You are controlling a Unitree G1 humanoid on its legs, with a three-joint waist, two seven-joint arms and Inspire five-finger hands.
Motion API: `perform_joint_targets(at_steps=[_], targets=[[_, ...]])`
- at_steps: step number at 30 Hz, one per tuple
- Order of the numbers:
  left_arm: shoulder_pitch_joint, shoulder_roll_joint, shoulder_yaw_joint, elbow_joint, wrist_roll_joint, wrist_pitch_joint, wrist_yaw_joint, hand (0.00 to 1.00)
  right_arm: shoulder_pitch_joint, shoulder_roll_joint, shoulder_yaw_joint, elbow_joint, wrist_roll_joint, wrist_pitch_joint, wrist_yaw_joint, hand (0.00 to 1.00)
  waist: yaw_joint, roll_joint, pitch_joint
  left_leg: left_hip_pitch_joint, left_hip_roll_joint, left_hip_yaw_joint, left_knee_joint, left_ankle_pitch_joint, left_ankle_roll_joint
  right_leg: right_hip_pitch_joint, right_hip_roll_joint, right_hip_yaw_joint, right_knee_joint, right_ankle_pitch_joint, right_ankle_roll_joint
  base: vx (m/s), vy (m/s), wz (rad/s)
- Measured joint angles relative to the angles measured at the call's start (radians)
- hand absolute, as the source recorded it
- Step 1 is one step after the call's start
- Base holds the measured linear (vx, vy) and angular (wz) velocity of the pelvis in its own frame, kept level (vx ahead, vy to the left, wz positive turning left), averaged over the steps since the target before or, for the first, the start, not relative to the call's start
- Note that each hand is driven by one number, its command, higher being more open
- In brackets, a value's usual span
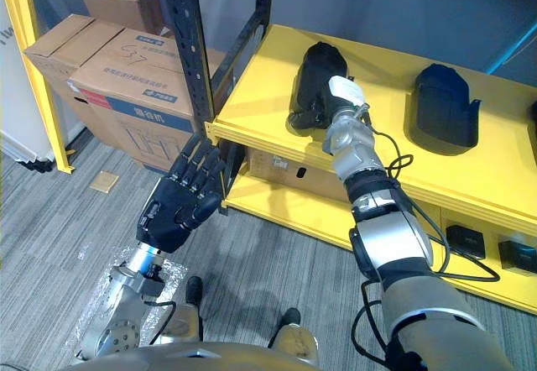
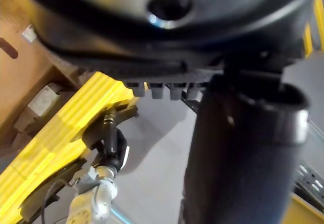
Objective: Walk over and take three plastic housings, then place them on the shelf
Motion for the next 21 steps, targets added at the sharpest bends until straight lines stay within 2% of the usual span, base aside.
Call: perform_joint_targets(at_steps=[2, 3, 12, 21], targets=[[0.0, 0.0, -0.003, 0.0, 0.0, 0.0, 0.0, 1.0, -0.001, 0.0, 0.0, 0.0, 0.0, 0.0, -0.001, 0.0, 0.0, 0.002, 0.0, -0.001, 0.0, 0.0, 0.0, 0.0, 0.0, -0.002, -0.001, 0.0, 0.0, 0.0, 0.0, 0.0, 0.0, 0.0], [0.0, 0.0, -0.004, 0.0, 0.0, 0.0, 0.0, 1.0, -0.002, 0.0, 0.0, 0.0, 0.0, 0.0, -0.002, 1.0, 0.0, 0.002, 0.0, -0.002, 0.0, 0.0, 0.0, 0.0, 0.0, -0.003, -0.001, 0.0, 0.0, 0.0, 0.0, 0.0, 0.0, 0.0], [-0.001, -0.001, -0.021, 0.0, 0.0, 0.0, -0.001, 1.0, -0.002, 0.0, -0.009, 0.002, 0.002, -0.006, -0.059, 1.0, -0.002, 0.009, 0.001, -0.009, -0.001, 0.002, -0.001, 0.001, 0.0, -0.012, -0.002, 0.001, 0.0, 0.0, 0.001, 0.0, 0.0, 0.0], [-0.002, -0.001, -0.025, 0.0, 0.0, -0.001, -0.006, 1.0, 0.01, 0.001, -0.008, -0.019, 0.002, -0.027, -0.068, 1.0, -0.003, 0.013, -0.002, 0.003, -0.001, 0.025, -0.006, 0.004, 0.006, -0.002, 0.003, 0.022, -0.021, 0.018, 0.008, 0.01, -0.001, -0.07]])
